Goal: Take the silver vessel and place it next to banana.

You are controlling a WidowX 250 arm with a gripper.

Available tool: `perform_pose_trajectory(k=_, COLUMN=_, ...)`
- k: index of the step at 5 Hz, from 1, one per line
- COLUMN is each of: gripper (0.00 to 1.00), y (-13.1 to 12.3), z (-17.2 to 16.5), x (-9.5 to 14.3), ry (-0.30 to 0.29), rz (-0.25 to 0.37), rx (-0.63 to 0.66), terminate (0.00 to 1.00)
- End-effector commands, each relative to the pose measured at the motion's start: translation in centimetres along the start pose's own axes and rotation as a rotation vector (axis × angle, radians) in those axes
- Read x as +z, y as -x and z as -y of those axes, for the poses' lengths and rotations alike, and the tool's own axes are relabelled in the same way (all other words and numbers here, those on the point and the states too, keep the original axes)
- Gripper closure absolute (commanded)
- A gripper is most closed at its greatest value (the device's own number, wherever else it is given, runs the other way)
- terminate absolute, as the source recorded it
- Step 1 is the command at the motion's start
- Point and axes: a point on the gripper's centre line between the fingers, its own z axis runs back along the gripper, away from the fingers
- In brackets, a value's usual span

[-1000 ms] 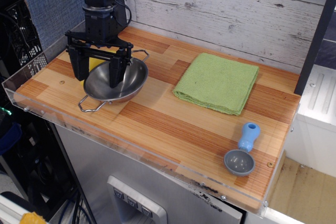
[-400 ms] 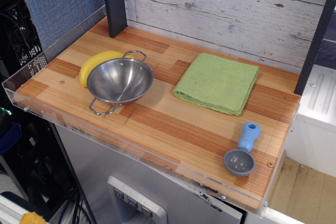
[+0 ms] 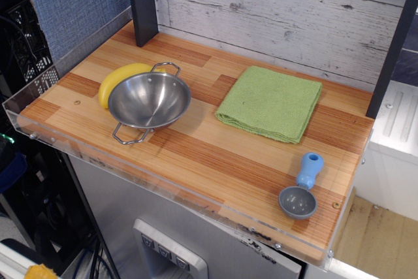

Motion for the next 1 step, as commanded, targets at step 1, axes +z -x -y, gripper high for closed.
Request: perform_pose_trajectory(k=1, gripper=0.0, y=0.46, z=-0.37, x=1.54, ry=-0.018, rz=0.036, rx=-0.009, terminate=1.0)
